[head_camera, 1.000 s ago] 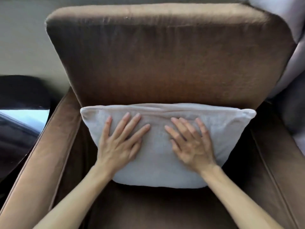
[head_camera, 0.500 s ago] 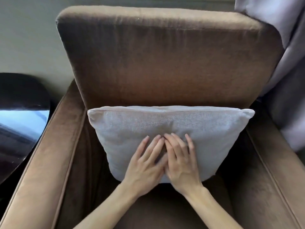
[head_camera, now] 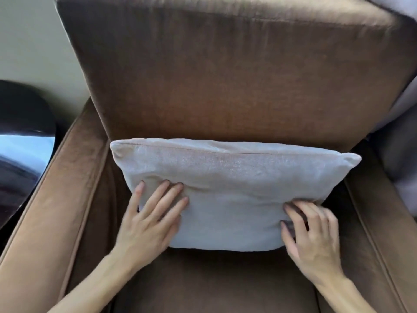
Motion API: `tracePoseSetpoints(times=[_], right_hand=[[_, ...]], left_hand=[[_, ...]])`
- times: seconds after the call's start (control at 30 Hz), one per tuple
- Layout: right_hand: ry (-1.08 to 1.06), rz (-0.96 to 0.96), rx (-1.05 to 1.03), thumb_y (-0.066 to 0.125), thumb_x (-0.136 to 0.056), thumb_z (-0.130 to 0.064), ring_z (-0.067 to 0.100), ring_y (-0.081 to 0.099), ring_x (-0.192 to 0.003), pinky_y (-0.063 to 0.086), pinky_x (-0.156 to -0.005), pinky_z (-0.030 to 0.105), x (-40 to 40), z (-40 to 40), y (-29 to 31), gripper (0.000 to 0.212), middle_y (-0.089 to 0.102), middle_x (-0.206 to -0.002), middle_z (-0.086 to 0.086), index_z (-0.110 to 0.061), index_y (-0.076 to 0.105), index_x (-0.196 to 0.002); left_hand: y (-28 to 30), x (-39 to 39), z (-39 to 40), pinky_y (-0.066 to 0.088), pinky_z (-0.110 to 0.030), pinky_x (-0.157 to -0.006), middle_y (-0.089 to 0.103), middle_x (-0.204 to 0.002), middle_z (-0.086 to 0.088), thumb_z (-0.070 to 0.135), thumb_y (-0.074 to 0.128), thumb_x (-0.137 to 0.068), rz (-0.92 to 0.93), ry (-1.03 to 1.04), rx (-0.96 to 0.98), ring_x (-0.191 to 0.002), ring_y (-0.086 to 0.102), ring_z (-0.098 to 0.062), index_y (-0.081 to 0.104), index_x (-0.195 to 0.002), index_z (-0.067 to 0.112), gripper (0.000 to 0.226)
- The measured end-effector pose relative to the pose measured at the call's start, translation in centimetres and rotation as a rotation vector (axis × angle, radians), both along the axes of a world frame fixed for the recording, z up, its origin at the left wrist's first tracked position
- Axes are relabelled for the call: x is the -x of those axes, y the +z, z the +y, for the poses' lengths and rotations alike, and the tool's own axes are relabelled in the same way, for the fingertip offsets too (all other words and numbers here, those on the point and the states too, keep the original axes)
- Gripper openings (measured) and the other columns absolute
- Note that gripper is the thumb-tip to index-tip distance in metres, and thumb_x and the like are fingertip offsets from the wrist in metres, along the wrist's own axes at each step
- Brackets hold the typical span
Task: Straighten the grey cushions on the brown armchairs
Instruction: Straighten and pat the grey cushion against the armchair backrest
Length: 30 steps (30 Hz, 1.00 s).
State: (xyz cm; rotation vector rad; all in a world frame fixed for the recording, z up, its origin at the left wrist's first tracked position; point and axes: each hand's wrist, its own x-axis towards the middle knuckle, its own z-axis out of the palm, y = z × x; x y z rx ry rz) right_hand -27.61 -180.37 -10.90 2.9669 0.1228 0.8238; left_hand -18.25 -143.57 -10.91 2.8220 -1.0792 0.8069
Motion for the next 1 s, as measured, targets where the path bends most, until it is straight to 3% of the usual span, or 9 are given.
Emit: tracePoseSetpoints(times=[0.1, 0.2, 0.33, 0.57, 0.67, 0.73, 0.87, 0.93, 1.0], right_hand=[[0.22, -0.025, 0.005, 0.068, -0.085, -0.022, 0.024, 0.055, -0.113, 0.042, -0.095, 0.047, 0.6, 5.2, 0.2, 0.024, 0.071, -0.115, 0.009, -0.011, 0.076, -0.105], [0.487, 0.089, 0.13, 0.065, -0.085, -0.028, 0.019, 0.051, -0.129, 0.038, -0.108, 0.046, -1.5, 7.0, -0.4, 0.027, 0.067, -0.134, 0.004, -0.019, 0.073, -0.109], [0.519, 0.142, 0.216, 0.059, -0.099, -0.034, 0.015, 0.043, -0.144, 0.032, -0.119, 0.039, -4.4, 2.3, -1.8, 0.048, 0.045, -0.157, -0.004, -0.029, 0.052, -0.145], [0.316, 0.337, 0.359, 0.054, -0.1, -0.039, 0.018, 0.032, -0.149, 0.024, -0.123, 0.047, -1.7, -5.4, -1.4, 0.061, 0.03, -0.164, -0.004, -0.026, 0.034, -0.156], [0.206, 0.44, 0.341, 0.056, -0.095, -0.034, 0.027, 0.039, -0.147, 0.032, -0.114, 0.06, 1.3, -5.5, -1.6, 0.061, 0.039, -0.161, 0.006, -0.017, 0.042, -0.152], [0.162, 0.456, 0.302, 0.061, -0.089, -0.032, 0.033, 0.052, -0.135, 0.038, -0.109, 0.054, 2.9, -3.6, -1.2, 0.057, 0.054, -0.146, 0.013, -0.009, 0.053, -0.141], [0.465, 0.351, 0.234, 0.063, -0.085, -0.028, 0.026, 0.056, -0.12, 0.04, -0.101, 0.047, 3.5, 3.5, -0.9, 0.033, 0.067, -0.124, 0.008, -0.014, 0.069, -0.114], [0.616, 0.373, 0.25, 0.058, -0.087, -0.024, 0.025, 0.058, -0.125, 0.037, -0.109, 0.047, 1.7, 6.0, -1.6, 0.029, 0.066, -0.129, 0.008, -0.012, 0.071, -0.11], [0.628, 0.383, 0.27, 0.054, -0.087, -0.019, 0.025, 0.059, -0.128, 0.029, -0.118, 0.043, -0.5, 6.1, -3.3, 0.032, 0.065, -0.134, 0.008, -0.013, 0.073, -0.112]], left_hand=[[-0.5, 3.0, -4.1, 0.034, -0.057, -0.115, 0.052, -0.148, -0.002, 0.026, 0.066, -0.087, 0.006, -0.283, -0.025, -0.143, 0.044, -0.025, 0.064, -0.122, 0.028, 0.035], [-1.1, 2.7, -6.1, 0.032, -0.047, -0.12, 0.059, -0.144, -0.001, 0.025, 0.062, -0.09, 0.031, -0.491, -0.173, -0.142, 0.046, -0.02, 0.067, -0.119, 0.037, 0.032], [-1.6, -2.7, -4.4, 0.02, -0.036, -0.124, 0.032, -0.163, 0.007, 0.038, 0.051, -0.102, 0.06, -0.414, -0.4, -0.15, 0.028, -0.013, 0.035, -0.154, 0.036, 0.055], [-1.2, -2.6, -1.2, 0.022, -0.041, -0.12, 0.016, -0.168, 0.013, 0.047, 0.038, -0.104, 0.129, -0.25, -0.479, -0.152, 0.023, -0.01, 0.019, -0.159, 0.036, 0.059], [-0.8, 0.7, -0.4, 0.024, -0.047, -0.12, 0.026, -0.166, 0.002, 0.031, 0.051, -0.095, 0.203, -0.215, -0.46, -0.15, 0.03, -0.021, 0.036, -0.154, 0.03, 0.061], [-1.2, 3.7, -0.7, 0.028, -0.054, -0.117, 0.041, -0.159, -0.004, 0.025, 0.059, -0.086, 0.217, -0.249, -0.453, -0.144, 0.041, -0.029, 0.056, -0.141, 0.028, 0.056], [-1.8, 7.4, -5.1, 0.04, -0.051, -0.113, 0.062, -0.141, 0.002, 0.021, 0.059, -0.093, 0.21, -0.543, -0.486, -0.136, 0.053, -0.022, 0.068, -0.118, 0.029, 0.028], [-3.1, 7.1, -7.3, 0.028, -0.047, -0.123, 0.065, -0.133, 0.003, 0.021, 0.049, -0.098, 0.188, -0.604, -0.573, -0.136, 0.052, -0.02, 0.068, -0.114, 0.028, 0.025], [-4.5, 4.9, -7.2, 0.001, -0.037, -0.127, 0.056, -0.146, 0.002, 0.027, 0.041, -0.098, 0.243, -0.518, -0.646, -0.142, 0.043, -0.017, 0.062, -0.132, 0.024, 0.041]])
